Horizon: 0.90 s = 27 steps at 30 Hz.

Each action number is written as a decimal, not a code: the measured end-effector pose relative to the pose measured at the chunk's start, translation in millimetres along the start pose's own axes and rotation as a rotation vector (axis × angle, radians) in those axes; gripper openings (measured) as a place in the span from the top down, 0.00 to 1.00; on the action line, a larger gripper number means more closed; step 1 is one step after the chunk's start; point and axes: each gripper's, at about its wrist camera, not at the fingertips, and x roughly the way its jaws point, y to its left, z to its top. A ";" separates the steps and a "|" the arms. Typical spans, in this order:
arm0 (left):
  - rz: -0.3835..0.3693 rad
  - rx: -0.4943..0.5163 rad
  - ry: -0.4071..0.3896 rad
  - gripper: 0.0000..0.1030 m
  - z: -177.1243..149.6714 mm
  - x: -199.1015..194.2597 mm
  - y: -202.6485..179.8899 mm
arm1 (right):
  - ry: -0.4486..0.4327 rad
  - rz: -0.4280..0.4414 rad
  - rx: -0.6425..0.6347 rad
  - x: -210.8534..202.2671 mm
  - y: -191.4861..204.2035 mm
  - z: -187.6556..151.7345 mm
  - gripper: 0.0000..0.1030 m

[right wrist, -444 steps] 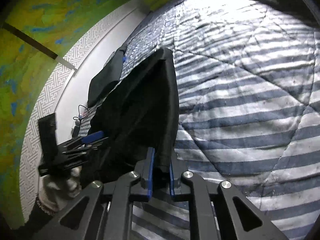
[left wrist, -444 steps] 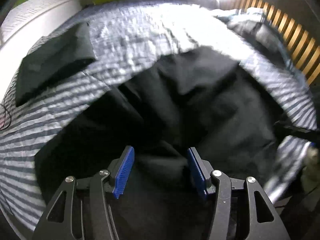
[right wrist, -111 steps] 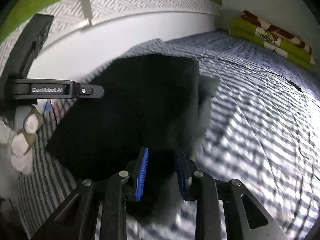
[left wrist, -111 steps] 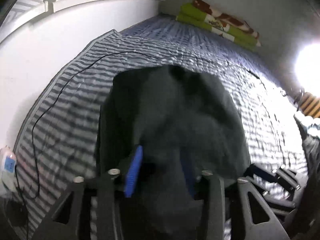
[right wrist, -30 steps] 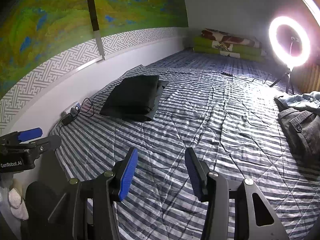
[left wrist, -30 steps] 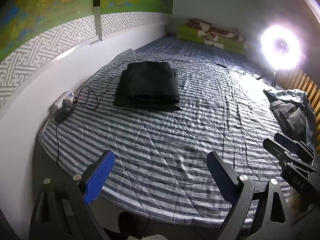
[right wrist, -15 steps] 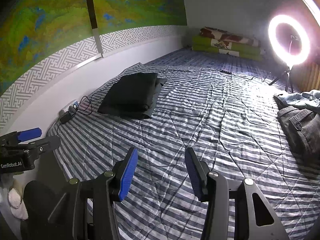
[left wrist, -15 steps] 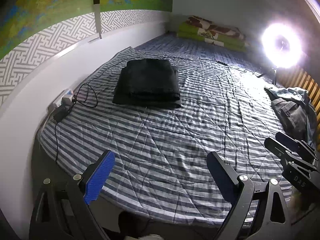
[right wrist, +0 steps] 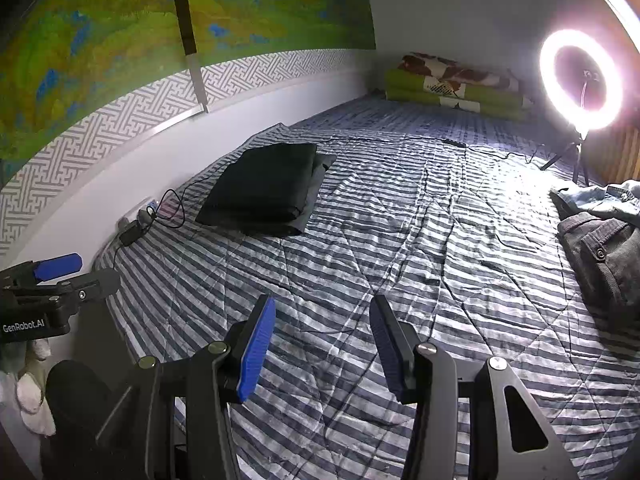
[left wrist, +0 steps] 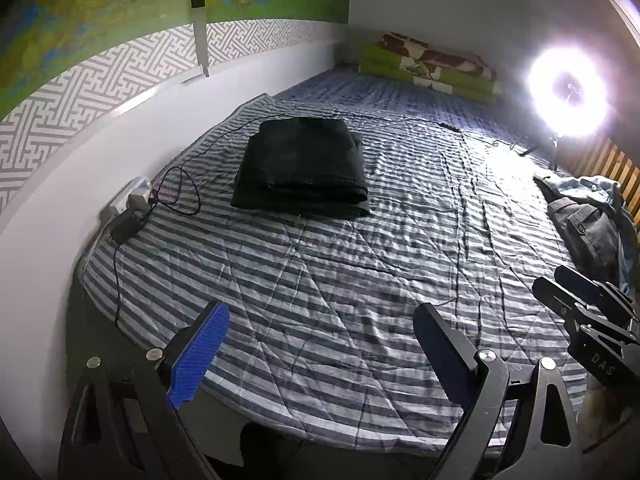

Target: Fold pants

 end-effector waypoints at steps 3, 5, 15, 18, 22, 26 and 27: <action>0.001 0.000 -0.002 0.08 0.4 0.4 -0.2 | 0.000 0.000 0.000 0.2 0.4 0.0 0.56; 0.001 0.000 -0.002 0.08 0.3 0.5 0.1 | 0.000 -0.002 0.001 0.6 0.8 -0.1 0.56; -0.006 0.002 0.000 0.08 2.1 2.5 -0.6 | 0.003 0.000 -0.001 0.6 1.2 -0.5 0.56; -0.005 0.004 0.001 0.08 2.3 2.8 0.0 | 0.003 0.000 -0.001 0.7 1.1 -0.5 0.56; -0.005 -0.002 0.003 0.08 2.0 3.2 -0.6 | 0.004 0.001 -0.004 1.0 0.8 -1.0 0.56; -0.008 -0.009 0.004 0.08 1.9 3.2 -0.3 | 0.005 0.000 -0.004 1.2 1.3 -1.2 0.56; -0.009 -0.010 0.005 0.08 1.9 3.4 -0.1 | 0.005 0.000 -0.003 1.2 1.3 -1.2 0.56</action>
